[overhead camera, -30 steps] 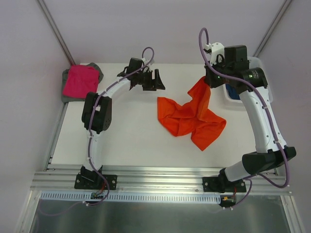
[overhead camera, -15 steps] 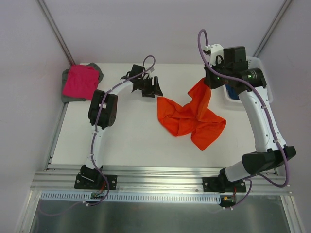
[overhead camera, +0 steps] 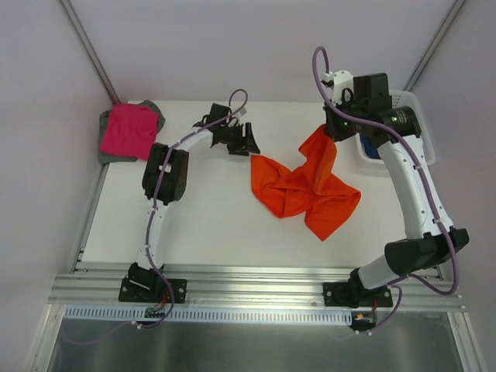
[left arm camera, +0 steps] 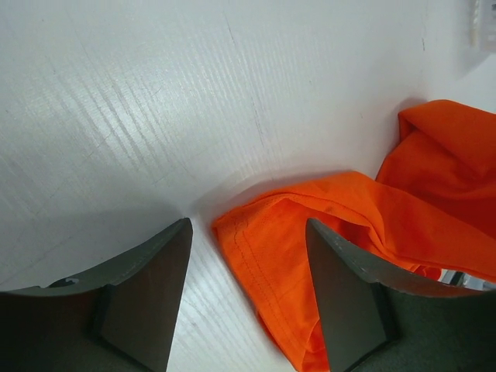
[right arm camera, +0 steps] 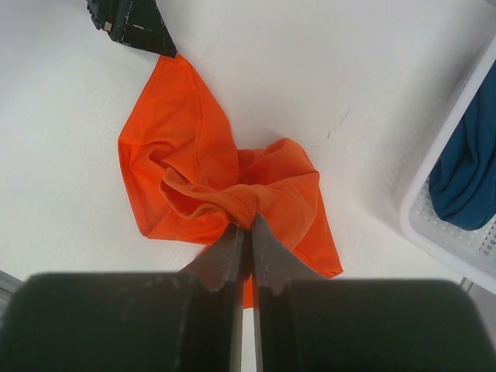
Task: Fold and stack the t-shirts
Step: Flatten the tshirt out
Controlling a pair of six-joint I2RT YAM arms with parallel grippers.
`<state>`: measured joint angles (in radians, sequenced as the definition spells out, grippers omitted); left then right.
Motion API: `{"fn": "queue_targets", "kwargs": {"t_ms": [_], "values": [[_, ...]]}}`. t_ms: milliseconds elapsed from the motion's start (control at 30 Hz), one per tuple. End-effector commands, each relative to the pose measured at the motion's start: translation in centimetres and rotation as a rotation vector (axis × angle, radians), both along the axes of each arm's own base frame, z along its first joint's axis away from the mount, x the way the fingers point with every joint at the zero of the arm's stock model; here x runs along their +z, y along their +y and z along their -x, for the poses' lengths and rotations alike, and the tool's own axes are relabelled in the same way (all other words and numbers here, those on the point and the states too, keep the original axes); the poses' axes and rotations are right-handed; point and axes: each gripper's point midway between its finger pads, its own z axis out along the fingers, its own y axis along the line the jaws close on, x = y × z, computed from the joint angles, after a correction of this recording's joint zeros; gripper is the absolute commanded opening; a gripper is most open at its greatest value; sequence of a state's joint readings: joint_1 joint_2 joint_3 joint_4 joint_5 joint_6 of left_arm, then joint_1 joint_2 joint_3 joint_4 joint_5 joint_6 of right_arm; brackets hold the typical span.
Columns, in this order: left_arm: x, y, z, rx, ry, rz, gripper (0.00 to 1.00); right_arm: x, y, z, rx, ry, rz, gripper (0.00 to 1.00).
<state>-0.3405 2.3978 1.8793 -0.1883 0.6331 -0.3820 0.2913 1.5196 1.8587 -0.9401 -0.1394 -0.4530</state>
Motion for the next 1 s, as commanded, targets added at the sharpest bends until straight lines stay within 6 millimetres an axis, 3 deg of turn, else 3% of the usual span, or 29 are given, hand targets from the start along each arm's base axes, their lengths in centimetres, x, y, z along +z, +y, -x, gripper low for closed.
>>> {"fn": "queue_targets", "kwargs": {"t_ms": [0, 100, 167, 467, 567, 667, 733, 867, 967], "values": [[-0.1, -0.8, -0.2, -0.023, 0.000, 0.029, 0.60, 1.9, -0.1, -0.3, -0.009, -0.050, -0.021, 0.01], [-0.2, -1.1, -0.2, -0.028, 0.002, 0.033, 0.50, 1.7, -0.1, -0.3, -0.011, -0.045, -0.018, 0.01], [-0.3, -1.2, 0.0, -0.030, 0.006, 0.035, 0.34, 1.7, -0.1, -0.4, -0.010, -0.044, -0.019, 0.01], [-0.5, -1.3, 0.3, -0.036, 0.019, 0.041, 0.24, 1.9, 0.2, -1.1, -0.007, -0.049, -0.024, 0.01], [-0.5, -1.3, 0.4, -0.035, 0.021, 0.041, 0.15, 1.7, 0.3, -1.4, -0.006, -0.042, -0.025, 0.01], [-0.4, -1.2, 0.4, -0.032, 0.025, 0.043, 0.00, 1.7, 0.3, -1.4, -0.007, -0.042, -0.024, 0.01], [-0.1, -0.9, 0.3, -0.022, 0.023, 0.044, 0.00, 1.6, 0.3, -1.5, -0.009, -0.043, -0.022, 0.01], [1.9, -0.3, -0.1, -0.009, -0.018, 0.043, 0.00, 1.7, 0.1, -2.0, -0.022, -0.055, -0.015, 0.01], [5.5, 0.5, -0.6, 0.001, -0.091, 0.053, 0.00, 1.9, -0.1, -3.0, -0.035, -0.073, -0.011, 0.01]]}}
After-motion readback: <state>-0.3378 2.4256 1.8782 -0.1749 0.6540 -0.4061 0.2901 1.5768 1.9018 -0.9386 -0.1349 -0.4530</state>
